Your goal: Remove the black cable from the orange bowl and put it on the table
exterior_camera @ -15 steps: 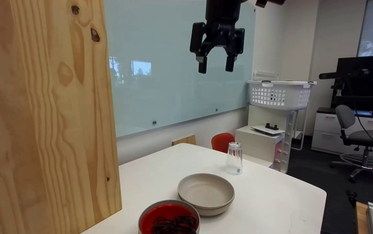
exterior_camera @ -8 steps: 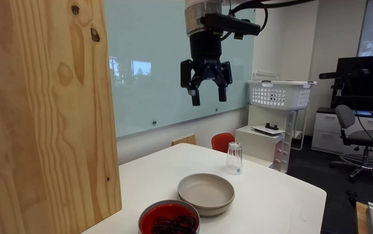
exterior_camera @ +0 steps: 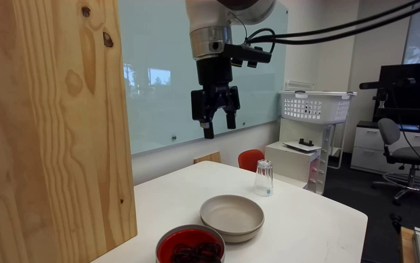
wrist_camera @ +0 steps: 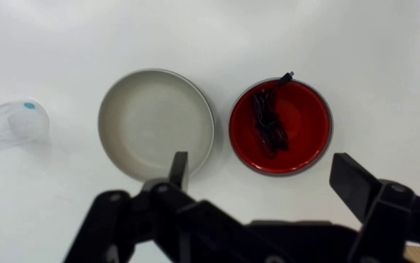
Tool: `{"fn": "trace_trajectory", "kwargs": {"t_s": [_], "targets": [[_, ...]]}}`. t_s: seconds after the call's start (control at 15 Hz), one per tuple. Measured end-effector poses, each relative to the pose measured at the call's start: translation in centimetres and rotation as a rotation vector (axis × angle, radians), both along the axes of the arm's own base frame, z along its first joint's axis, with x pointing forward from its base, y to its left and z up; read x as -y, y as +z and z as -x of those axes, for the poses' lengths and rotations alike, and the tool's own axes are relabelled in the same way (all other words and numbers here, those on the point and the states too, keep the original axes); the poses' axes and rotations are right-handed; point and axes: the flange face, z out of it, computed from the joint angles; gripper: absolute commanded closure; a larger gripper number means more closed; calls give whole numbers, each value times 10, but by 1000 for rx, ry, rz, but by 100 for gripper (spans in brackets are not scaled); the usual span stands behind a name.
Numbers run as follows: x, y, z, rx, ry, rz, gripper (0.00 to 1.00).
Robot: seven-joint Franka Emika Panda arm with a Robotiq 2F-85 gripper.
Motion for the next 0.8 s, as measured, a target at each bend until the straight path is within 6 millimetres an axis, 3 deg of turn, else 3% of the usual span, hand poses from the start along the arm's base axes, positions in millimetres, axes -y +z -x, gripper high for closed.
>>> {"fn": "trace_trajectory", "kwargs": {"t_s": [0.27,0.8], "targets": [[-8,-11,-12,49,33,-44,0],[11,-62,-14,-22,-2,-81,0]]}}
